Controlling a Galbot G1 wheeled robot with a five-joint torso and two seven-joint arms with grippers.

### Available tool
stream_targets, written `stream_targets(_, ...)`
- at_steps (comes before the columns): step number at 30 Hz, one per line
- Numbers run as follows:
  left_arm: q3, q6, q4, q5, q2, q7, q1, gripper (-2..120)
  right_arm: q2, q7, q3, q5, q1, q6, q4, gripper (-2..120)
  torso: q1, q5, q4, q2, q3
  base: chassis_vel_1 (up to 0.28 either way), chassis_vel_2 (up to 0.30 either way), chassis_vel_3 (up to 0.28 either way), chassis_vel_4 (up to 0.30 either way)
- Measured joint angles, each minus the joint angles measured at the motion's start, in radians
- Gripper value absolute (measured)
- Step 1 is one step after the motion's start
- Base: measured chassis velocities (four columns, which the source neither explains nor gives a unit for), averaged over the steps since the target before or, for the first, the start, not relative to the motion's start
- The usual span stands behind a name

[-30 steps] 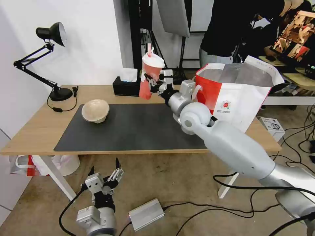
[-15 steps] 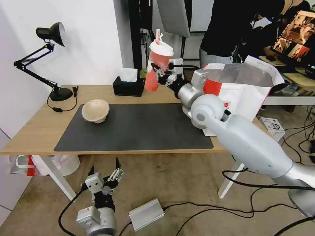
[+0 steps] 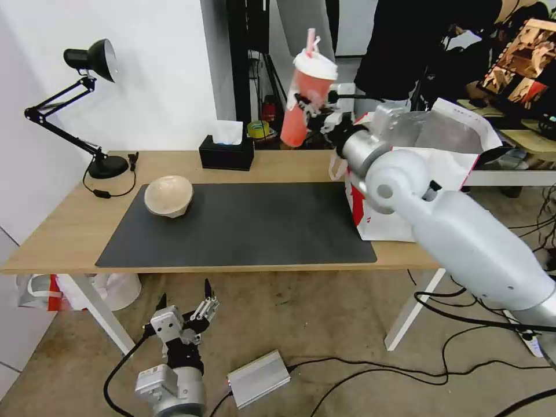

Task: Pick up the trash from the table and place it into the takeout bag.

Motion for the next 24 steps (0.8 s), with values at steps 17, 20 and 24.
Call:
stream_targets(17, 0.001, 0.002, -0.009, -0.003, 0.002, 0.001, 0.004, 100, -0.081, -0.013, 0.098, 0.035, 0.014, -0.011, -0.051, 3, 0.0, -0.0001, 0.0, 0.0, 0.0, 0.0, 0.0, 0.0, 0.0)
stream_targets(20, -0.006, 0.004, -0.011, -0.007, 0.003, 0.001, 0.002, 100, -0.101, -0.016, 0.115, 0.045, 0.014, -0.011, -0.059, 3, 0.0, -0.0001, 0.0001, 0.0, 0.0, 0.0, 0.0, 0.0, 0.0)
stream_targets(24, -0.005, 0.005, -0.011, -0.008, 0.005, 0.001, 0.0, 100, -0.121, -0.019, 0.128, 0.049, 0.015, -0.011, -0.068, 3, 0.0, -0.0001, 0.0, 0.0, 0.0, 0.0, 0.0, 0.0, 0.0)
